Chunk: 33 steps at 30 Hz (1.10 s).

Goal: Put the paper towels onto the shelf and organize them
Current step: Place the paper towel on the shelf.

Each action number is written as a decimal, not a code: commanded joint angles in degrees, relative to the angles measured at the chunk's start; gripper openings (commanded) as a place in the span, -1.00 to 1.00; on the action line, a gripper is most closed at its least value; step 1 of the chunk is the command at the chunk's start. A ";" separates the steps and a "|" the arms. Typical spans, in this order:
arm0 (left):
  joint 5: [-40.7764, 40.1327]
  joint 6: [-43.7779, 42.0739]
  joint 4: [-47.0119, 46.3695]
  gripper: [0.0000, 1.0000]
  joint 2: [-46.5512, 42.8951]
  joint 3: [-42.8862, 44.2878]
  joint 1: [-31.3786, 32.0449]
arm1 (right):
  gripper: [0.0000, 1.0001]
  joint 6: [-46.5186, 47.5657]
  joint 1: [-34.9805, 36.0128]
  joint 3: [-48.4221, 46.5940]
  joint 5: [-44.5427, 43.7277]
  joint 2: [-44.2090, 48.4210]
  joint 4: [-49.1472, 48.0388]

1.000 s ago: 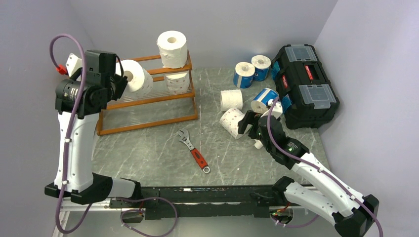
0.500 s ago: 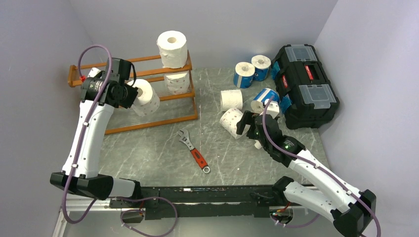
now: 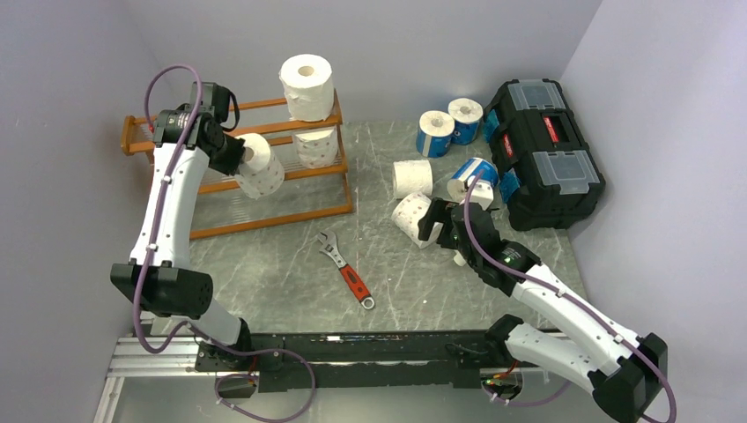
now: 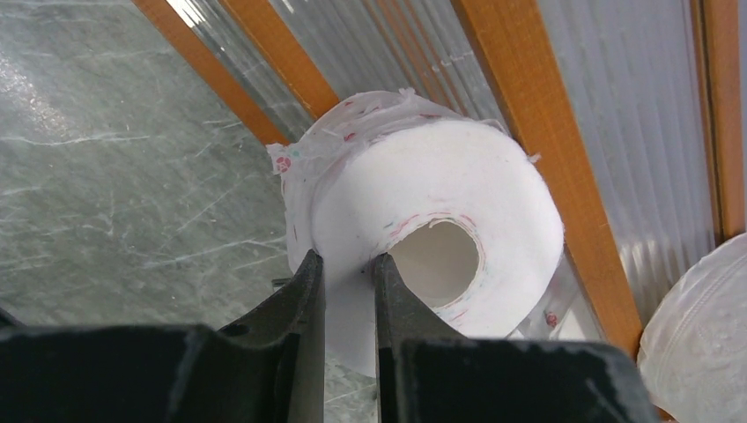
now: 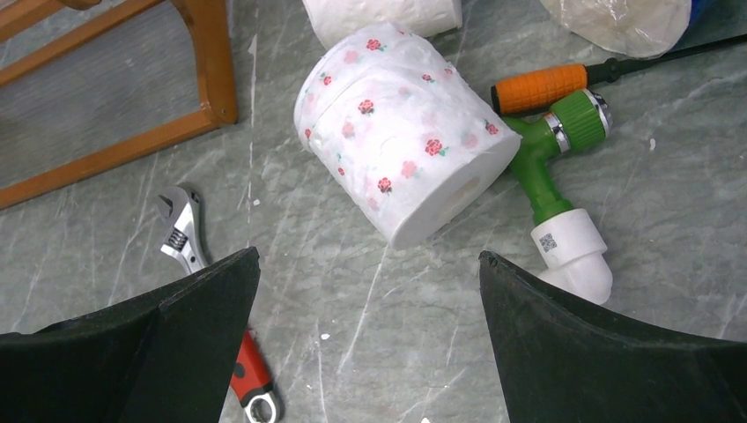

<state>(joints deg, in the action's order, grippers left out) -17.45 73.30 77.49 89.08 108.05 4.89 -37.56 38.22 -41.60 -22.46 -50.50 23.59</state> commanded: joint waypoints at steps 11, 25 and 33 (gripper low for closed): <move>4.31 0.41 -0.76 -1.00 3.73 5.35 -1.02 | 0.94 0.25 -0.20 -0.93 0.38 -1.28 -3.47; 3.31 0.87 3.82 -1.00 6.79 8.50 -1.02 | 0.94 -0.27 -0.20 -0.31 0.71 -0.69 -3.48; 4.79 0.71 4.71 -1.00 6.54 8.67 -0.68 | 0.94 -0.41 -0.26 0.03 0.40 0.38 -3.11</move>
<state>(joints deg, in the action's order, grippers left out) -14.39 73.14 81.89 95.61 115.28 4.08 -37.56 38.22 -41.50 -21.98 -51.35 22.22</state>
